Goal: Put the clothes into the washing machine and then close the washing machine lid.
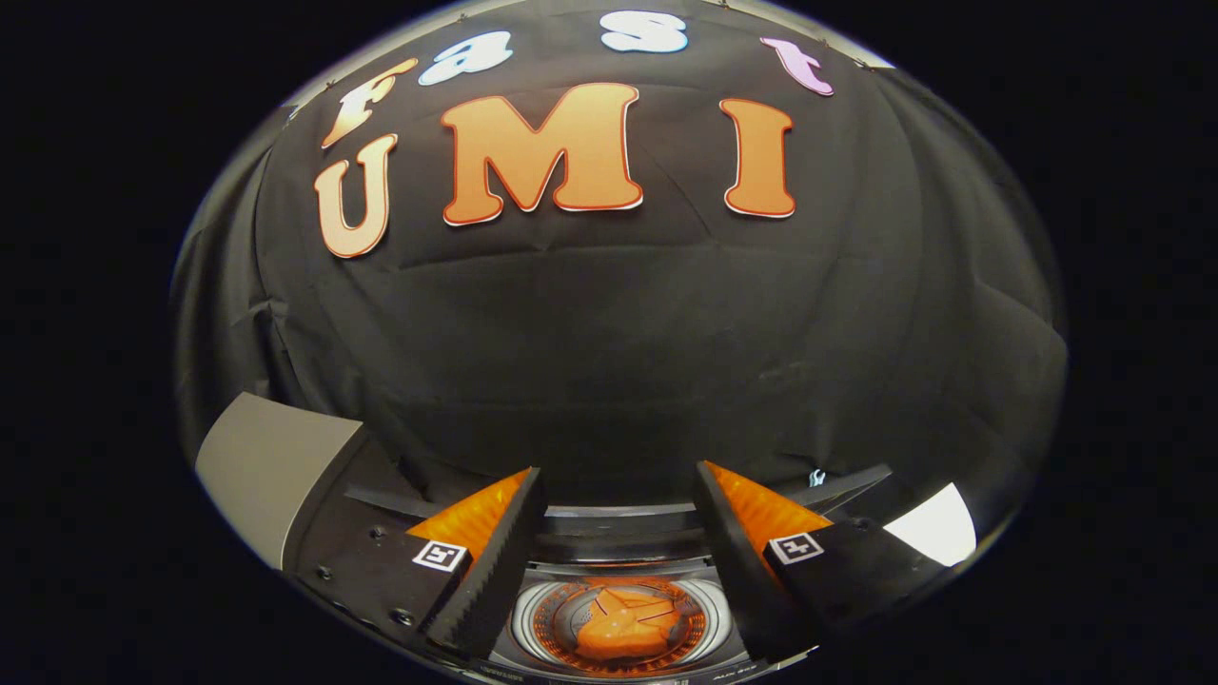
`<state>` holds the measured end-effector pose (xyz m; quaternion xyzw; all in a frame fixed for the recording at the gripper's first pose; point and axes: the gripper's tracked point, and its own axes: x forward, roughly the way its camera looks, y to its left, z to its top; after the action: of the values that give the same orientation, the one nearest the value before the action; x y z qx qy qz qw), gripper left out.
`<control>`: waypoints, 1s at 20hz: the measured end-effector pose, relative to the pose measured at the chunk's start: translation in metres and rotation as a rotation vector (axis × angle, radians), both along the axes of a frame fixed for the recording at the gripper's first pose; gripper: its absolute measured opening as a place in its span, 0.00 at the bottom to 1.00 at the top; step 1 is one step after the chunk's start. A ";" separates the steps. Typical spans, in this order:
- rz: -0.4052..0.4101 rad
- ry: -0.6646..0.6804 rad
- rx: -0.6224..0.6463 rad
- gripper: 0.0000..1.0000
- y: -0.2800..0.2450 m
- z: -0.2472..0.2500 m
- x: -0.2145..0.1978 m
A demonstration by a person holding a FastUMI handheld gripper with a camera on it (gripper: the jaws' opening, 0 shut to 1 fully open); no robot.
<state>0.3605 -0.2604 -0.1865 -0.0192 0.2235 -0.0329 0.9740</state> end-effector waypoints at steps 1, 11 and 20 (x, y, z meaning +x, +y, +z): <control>0.002 0.003 0.001 1.00 0.000 -0.002 -0.006; 0.008 -0.055 -0.001 0.99 0.005 -0.011 -0.040; 0.013 -0.013 0.020 0.99 0.005 -0.045 -0.069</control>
<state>0.2917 -0.2554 -0.2314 -0.0108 0.2172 -0.0248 0.9757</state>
